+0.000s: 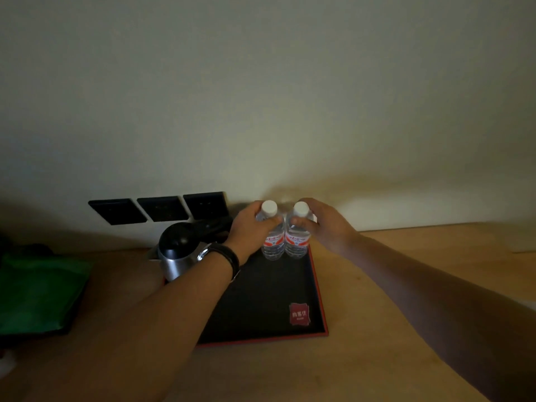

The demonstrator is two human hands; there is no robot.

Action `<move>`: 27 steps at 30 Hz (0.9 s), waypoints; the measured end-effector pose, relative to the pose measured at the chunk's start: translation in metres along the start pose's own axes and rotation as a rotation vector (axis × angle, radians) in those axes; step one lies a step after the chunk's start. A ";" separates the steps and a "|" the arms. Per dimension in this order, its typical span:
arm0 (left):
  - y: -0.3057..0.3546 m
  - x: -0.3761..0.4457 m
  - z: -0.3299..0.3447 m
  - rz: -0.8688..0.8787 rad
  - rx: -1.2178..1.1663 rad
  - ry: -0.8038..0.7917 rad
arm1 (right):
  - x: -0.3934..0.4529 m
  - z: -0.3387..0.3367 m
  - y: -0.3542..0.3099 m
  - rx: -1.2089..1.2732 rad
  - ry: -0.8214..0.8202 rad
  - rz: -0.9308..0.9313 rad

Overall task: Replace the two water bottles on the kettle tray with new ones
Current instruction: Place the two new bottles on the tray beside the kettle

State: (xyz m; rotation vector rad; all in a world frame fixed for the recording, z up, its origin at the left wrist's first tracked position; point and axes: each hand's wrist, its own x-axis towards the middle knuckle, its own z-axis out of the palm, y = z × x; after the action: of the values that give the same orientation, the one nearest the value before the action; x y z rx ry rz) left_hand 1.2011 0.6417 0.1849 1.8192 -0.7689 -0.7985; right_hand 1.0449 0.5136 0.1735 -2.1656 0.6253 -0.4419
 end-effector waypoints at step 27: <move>-0.116 0.019 0.057 -0.165 0.033 0.112 | -0.024 0.067 0.070 0.198 0.234 0.216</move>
State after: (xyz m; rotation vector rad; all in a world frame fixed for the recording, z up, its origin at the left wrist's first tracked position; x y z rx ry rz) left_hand 1.1849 0.6363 0.0552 1.9580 -0.5681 -0.7860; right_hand 1.0391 0.5306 0.0751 -1.8505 0.8954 -0.6181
